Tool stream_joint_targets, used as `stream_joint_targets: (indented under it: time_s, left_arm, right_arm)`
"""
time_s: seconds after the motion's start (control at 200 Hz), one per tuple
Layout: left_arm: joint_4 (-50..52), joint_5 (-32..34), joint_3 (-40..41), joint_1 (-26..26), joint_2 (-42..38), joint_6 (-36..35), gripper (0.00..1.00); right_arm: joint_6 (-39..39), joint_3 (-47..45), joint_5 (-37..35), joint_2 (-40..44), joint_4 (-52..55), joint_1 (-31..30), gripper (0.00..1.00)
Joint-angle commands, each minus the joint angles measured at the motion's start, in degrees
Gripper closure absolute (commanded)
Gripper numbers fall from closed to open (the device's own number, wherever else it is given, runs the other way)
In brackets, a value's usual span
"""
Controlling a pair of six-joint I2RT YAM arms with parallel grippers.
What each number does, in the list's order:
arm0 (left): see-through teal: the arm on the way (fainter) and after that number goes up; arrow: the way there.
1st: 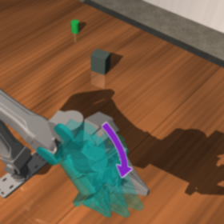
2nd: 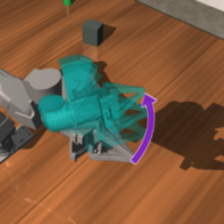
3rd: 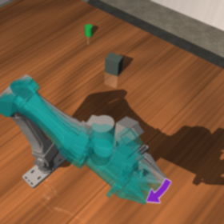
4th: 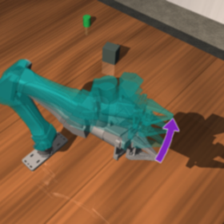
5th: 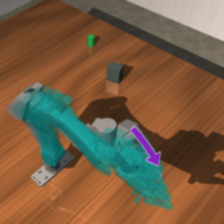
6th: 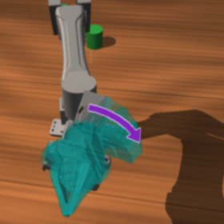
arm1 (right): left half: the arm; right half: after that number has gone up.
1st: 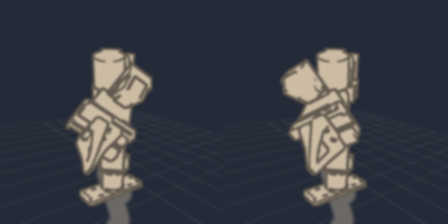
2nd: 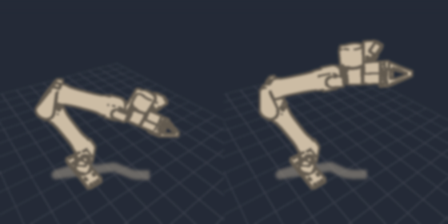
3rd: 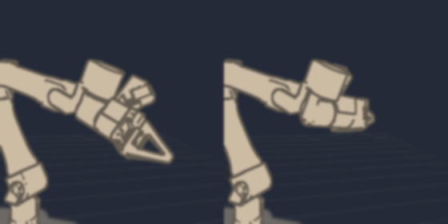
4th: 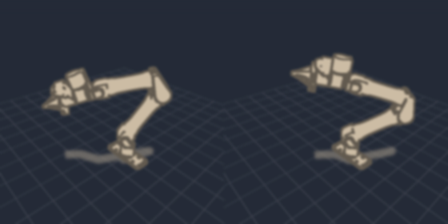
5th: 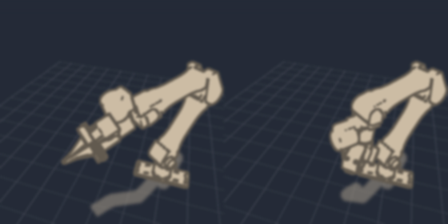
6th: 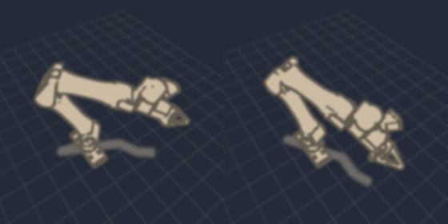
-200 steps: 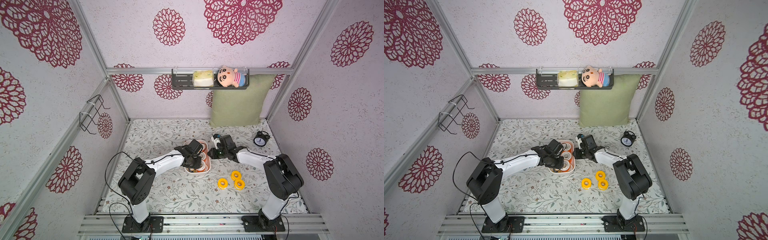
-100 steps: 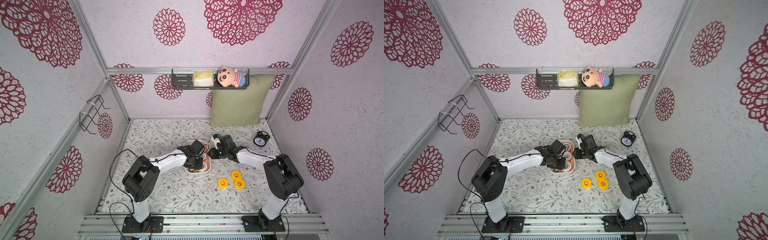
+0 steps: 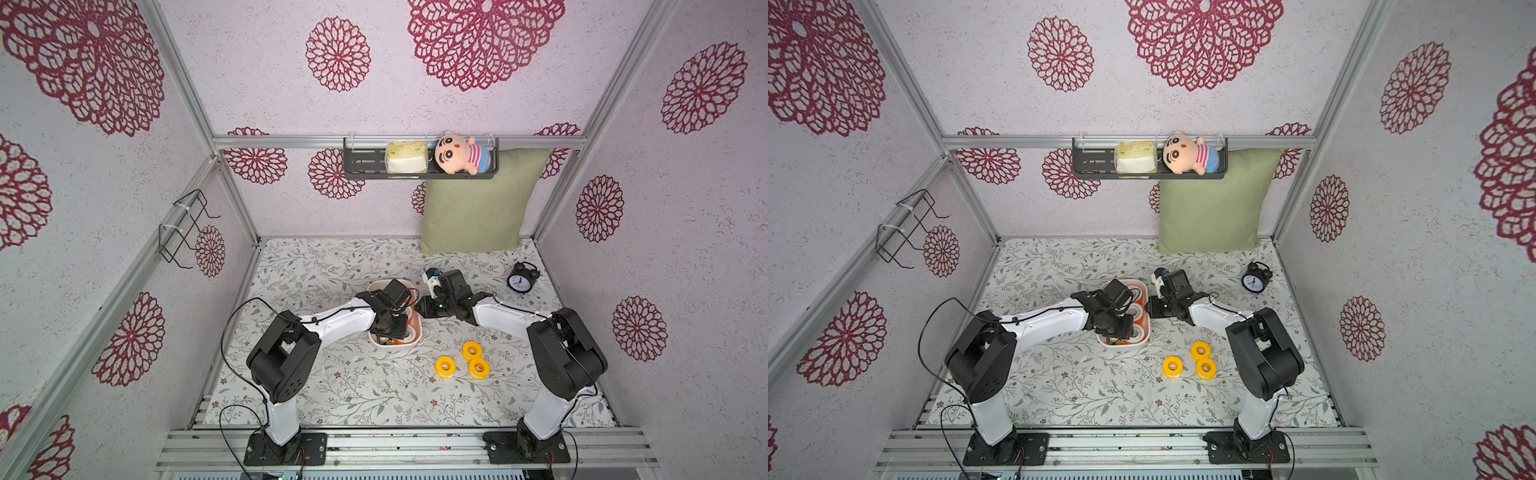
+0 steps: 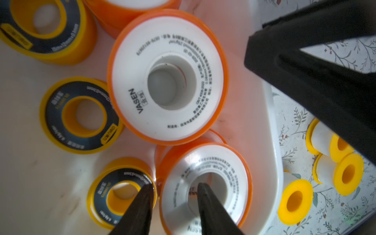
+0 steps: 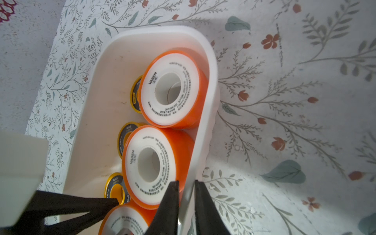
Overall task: Put the sealing tape into the storage box
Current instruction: Place the sealing tape in the storage box.
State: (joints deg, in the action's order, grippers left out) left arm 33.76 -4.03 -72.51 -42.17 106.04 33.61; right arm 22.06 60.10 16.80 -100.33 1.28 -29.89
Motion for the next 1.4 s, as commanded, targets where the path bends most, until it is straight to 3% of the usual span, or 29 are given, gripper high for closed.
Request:
stream_joint_targets:
  time_s: [0.0,0.805,1.041,1.396]
  left_arm:
    - [0.08,0.12,-0.97,-0.66,0.91,-0.62,0.57]
    - [-3.05,1.33,1.05,-0.66,0.54,0.73,0.54]
    - [-2.23,2.98,2.58,-0.63,-4.87,-0.37,0.42]
    - [-1.66,9.15,7.55,2.0,-17.12,-1.79,0.42]
  right_arm:
    - [-0.71,1.34,0.17,1.01,1.45,-0.17,0.8]
    - [-0.53,0.91,0.21,2.73,0.92,-0.16,0.76]
    - [-0.61,-0.63,-2.43,7.03,0.48,0.08,0.67]
    - [-1.59,-5.77,-8.37,14.72,4.99,0.33,0.62]
